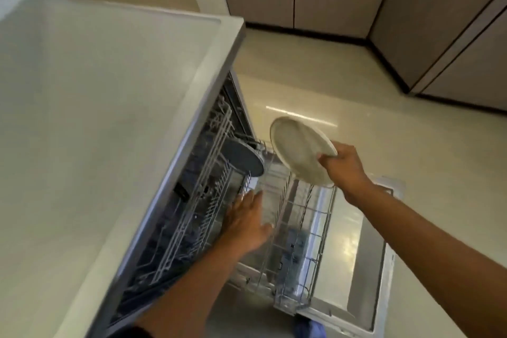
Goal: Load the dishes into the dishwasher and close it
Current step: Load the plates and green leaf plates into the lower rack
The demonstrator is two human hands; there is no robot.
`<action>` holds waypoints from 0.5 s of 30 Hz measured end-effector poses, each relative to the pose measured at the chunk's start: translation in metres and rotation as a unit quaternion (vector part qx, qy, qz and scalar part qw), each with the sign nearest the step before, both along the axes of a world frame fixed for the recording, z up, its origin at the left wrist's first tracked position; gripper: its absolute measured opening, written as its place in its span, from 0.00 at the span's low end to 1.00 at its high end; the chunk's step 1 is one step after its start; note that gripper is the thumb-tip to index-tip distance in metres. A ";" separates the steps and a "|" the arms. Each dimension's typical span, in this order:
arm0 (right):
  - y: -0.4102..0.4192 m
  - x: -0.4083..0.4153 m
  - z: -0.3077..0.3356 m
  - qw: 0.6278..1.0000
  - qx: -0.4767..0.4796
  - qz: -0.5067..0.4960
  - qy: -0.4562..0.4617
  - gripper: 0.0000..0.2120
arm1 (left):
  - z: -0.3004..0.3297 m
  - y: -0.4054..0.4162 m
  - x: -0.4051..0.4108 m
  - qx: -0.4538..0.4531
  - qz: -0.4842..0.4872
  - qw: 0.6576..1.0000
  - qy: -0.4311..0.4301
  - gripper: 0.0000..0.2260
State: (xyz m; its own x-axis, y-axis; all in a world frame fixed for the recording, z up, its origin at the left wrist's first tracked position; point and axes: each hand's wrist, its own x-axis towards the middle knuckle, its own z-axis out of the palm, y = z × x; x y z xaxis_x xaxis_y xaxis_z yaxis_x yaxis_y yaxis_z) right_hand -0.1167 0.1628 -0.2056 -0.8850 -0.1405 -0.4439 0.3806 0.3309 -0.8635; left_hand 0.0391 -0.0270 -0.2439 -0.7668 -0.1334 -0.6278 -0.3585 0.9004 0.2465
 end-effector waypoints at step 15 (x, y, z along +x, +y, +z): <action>-0.136 -0.109 -0.225 0.979 -0.037 0.200 0.020 0.17 | -0.225 -0.020 -0.016 0.089 -0.054 0.988 -0.112 0.33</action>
